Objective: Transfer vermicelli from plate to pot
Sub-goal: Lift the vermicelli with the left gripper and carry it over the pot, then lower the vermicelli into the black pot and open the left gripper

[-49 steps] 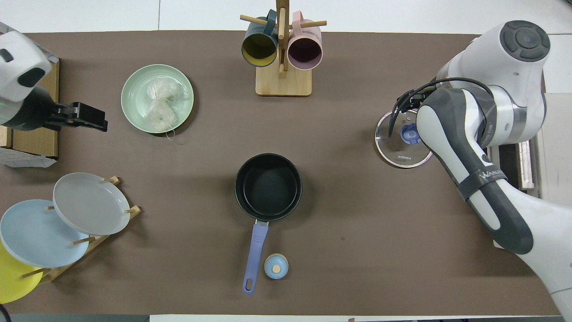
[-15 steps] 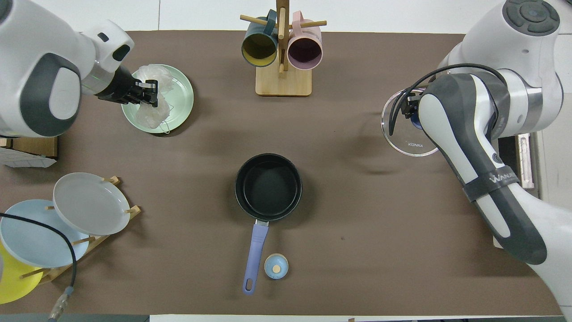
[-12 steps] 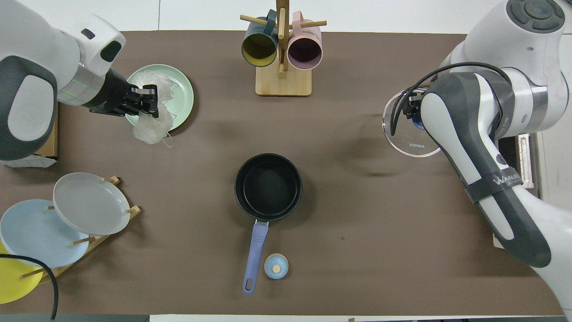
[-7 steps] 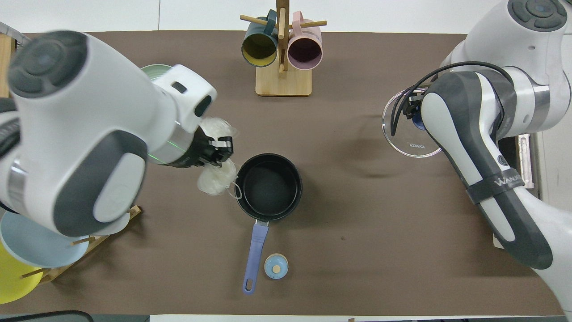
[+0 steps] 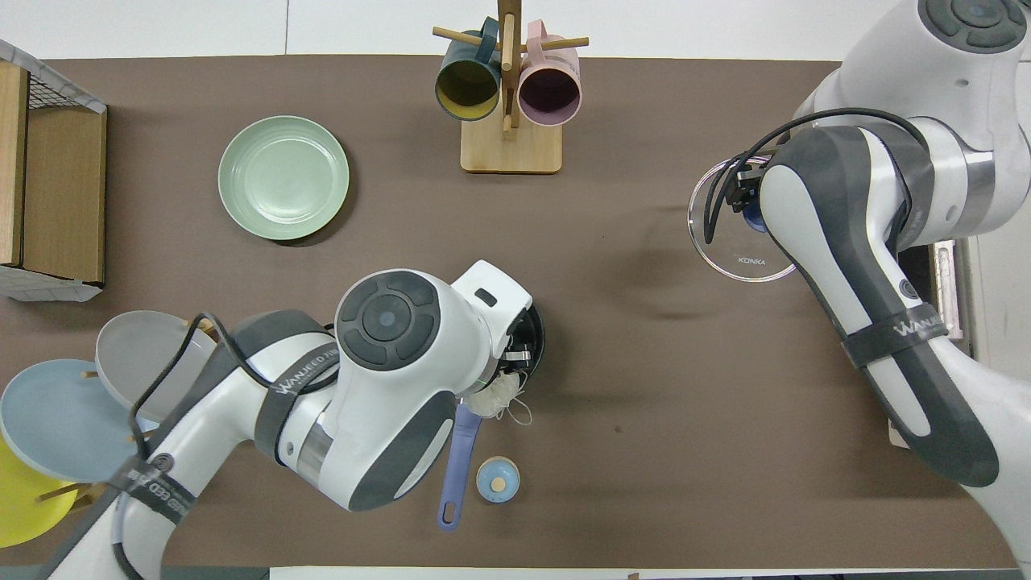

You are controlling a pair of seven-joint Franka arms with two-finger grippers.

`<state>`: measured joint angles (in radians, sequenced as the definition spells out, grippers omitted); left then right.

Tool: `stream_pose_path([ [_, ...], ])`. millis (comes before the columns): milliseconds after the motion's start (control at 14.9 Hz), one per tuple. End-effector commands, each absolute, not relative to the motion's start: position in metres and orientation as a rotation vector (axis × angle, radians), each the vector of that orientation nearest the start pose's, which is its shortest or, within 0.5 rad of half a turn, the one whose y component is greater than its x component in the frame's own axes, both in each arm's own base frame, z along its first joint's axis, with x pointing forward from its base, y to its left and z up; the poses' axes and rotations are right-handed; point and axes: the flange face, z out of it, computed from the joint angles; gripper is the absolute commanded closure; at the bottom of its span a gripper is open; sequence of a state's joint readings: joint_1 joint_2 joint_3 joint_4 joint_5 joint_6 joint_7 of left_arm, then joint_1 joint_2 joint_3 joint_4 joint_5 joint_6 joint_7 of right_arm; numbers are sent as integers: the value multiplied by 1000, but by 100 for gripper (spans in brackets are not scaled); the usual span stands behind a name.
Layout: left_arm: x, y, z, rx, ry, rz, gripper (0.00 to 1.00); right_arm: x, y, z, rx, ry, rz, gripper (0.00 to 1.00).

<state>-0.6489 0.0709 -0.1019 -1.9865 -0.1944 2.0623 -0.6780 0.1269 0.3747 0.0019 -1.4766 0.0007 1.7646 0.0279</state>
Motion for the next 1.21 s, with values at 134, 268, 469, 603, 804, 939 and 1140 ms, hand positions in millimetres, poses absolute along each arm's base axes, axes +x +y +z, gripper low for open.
stream_pose_path([
  [134,428,-389,389,-3305,-73,154,100,655,85,465,-3131,-190,140,79],
  [268,435,-387,377,-3308,-35,146,100,655,86,465,-3131,-193,142,78],
  [469,441,-389,359,-3313,-44,126,100,655,86,465,-3130,-192,145,78],
  [603,443,-388,360,-3312,-16,130,100,655,87,469,-3126,-193,136,79],
  [804,447,-385,369,-3308,-6,111,1,654,91,471,-3121,-196,146,79],
  [939,468,-362,405,-3296,-64,134,0,654,94,470,-3118,-195,148,79],
  [1140,513,-297,481,-3242,-49,139,0,646,127,476,-3123,-213,180,79],
])
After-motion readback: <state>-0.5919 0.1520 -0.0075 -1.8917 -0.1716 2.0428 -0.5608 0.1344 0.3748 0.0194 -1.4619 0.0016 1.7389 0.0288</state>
